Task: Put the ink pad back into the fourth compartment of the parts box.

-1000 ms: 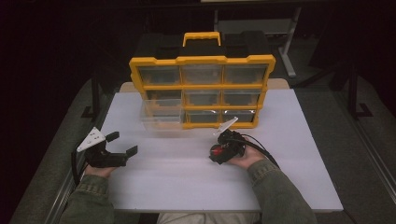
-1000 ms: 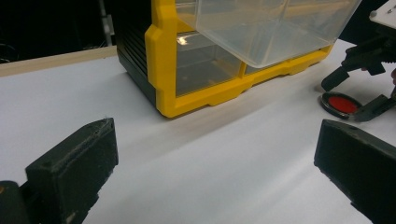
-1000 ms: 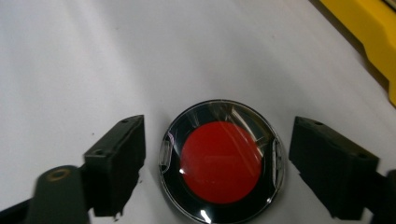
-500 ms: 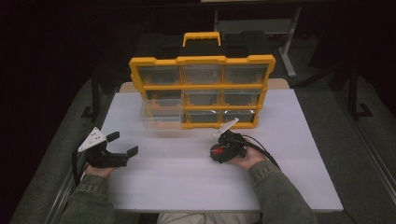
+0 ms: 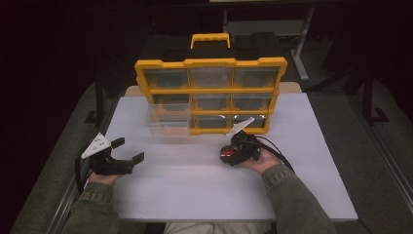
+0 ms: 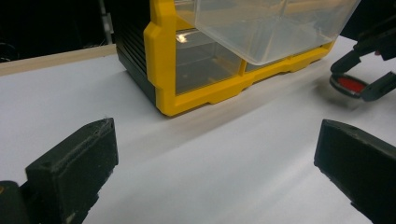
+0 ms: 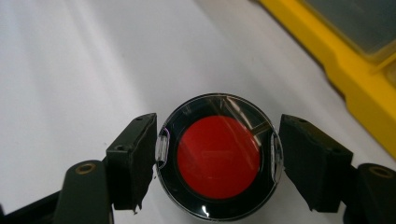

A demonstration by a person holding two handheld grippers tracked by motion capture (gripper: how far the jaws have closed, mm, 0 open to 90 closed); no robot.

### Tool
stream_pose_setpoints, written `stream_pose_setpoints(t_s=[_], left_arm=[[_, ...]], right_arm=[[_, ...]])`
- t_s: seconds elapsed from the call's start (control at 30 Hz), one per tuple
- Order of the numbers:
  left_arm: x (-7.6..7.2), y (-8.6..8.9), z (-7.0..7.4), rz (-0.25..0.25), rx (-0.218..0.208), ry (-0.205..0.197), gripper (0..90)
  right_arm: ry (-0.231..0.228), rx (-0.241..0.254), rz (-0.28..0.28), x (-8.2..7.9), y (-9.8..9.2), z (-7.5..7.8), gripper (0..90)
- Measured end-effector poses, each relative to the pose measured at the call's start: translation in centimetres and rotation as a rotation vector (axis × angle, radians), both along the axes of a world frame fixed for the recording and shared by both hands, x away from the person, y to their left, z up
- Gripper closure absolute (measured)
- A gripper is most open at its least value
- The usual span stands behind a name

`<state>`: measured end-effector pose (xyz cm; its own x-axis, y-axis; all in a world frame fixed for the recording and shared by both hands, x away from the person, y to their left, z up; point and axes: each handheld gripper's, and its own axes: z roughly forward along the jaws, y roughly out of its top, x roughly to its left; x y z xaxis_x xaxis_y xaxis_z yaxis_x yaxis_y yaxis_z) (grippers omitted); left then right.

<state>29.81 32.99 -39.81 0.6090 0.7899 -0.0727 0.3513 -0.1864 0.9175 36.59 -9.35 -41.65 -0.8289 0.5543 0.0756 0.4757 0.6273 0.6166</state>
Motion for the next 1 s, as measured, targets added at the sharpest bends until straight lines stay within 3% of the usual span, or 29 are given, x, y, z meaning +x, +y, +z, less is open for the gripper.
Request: stream_pose_setpoints(t_s=[0.6,1.0], left_arm=[[0.0,0.0,0.0,-0.001,-0.002,0.001,0.0],[0.1,0.1,0.0,0.000,-0.005,0.003,0.0]], right_arm=[[-0.052,0.034,0.019,0.6,0.0,4.4,29.1],[-0.083,0.024,0.038,0.9,0.1,6.6,29.1]])
